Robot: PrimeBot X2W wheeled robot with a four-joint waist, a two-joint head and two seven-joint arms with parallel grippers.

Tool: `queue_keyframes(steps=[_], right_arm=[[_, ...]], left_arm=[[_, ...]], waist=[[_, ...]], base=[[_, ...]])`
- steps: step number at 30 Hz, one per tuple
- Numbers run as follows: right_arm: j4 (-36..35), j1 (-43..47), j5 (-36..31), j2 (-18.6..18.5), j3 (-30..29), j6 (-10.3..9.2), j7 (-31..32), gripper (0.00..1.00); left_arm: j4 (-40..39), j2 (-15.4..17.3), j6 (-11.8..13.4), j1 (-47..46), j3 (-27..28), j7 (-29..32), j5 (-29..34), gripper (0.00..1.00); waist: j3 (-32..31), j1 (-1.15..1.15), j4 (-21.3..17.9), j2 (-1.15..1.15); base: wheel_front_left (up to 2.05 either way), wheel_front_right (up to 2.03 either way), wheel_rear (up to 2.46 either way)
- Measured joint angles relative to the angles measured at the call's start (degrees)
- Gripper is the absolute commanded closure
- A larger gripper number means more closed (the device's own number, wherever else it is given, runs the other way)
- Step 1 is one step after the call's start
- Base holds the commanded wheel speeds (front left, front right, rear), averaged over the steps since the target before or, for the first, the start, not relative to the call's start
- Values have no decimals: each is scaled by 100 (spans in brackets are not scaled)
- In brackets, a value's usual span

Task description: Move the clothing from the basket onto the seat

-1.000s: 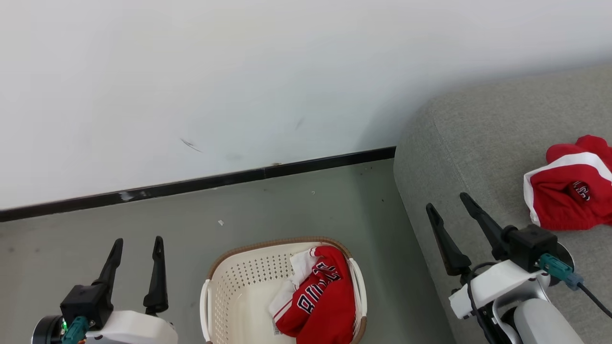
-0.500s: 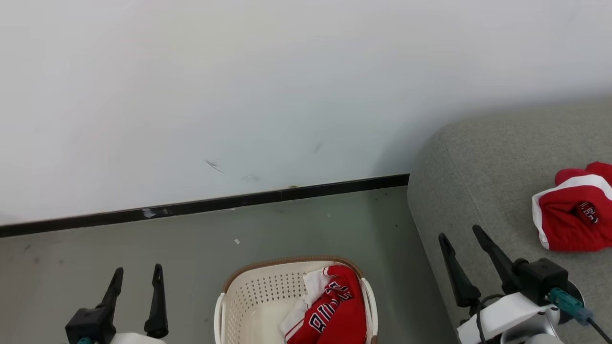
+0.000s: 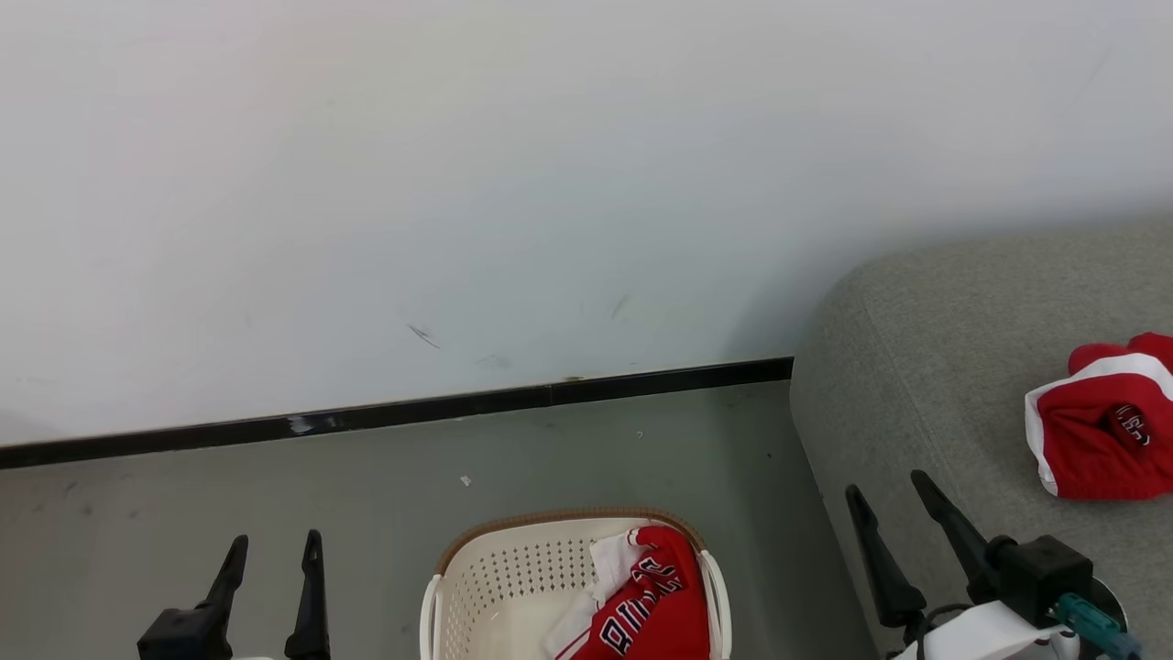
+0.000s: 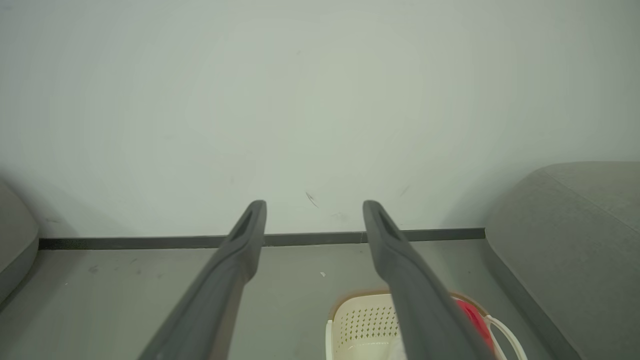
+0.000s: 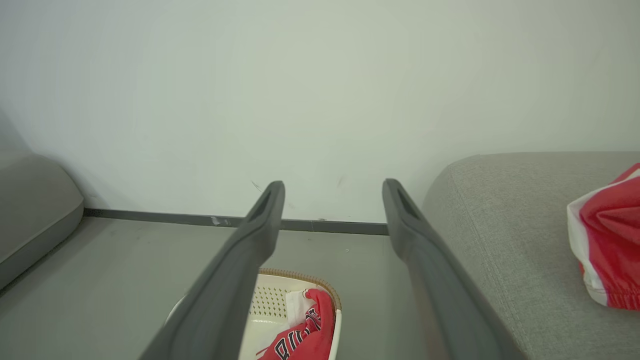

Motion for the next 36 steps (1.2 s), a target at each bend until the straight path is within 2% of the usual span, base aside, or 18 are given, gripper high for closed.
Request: queue_keyframes(steps=[13,29,36], right_arm=[[-292,114,-15,5,-16,0,0,0],[-521,119,-46,9,-88,0,0,0],[-745,117,-46,11,-138,0,0,0]], left_arm=[[-111,52,-25,1,5,0,2,0],[-220,301,-101,2,-98,69,165,0],[-348,343,-352,-316,-525,332,375,0]], waist=[[82,0,-4,0],[277,0,14,0],[451,0,-5,0]], base=[[0,0,0],[0,0,0],[0,0,0]])
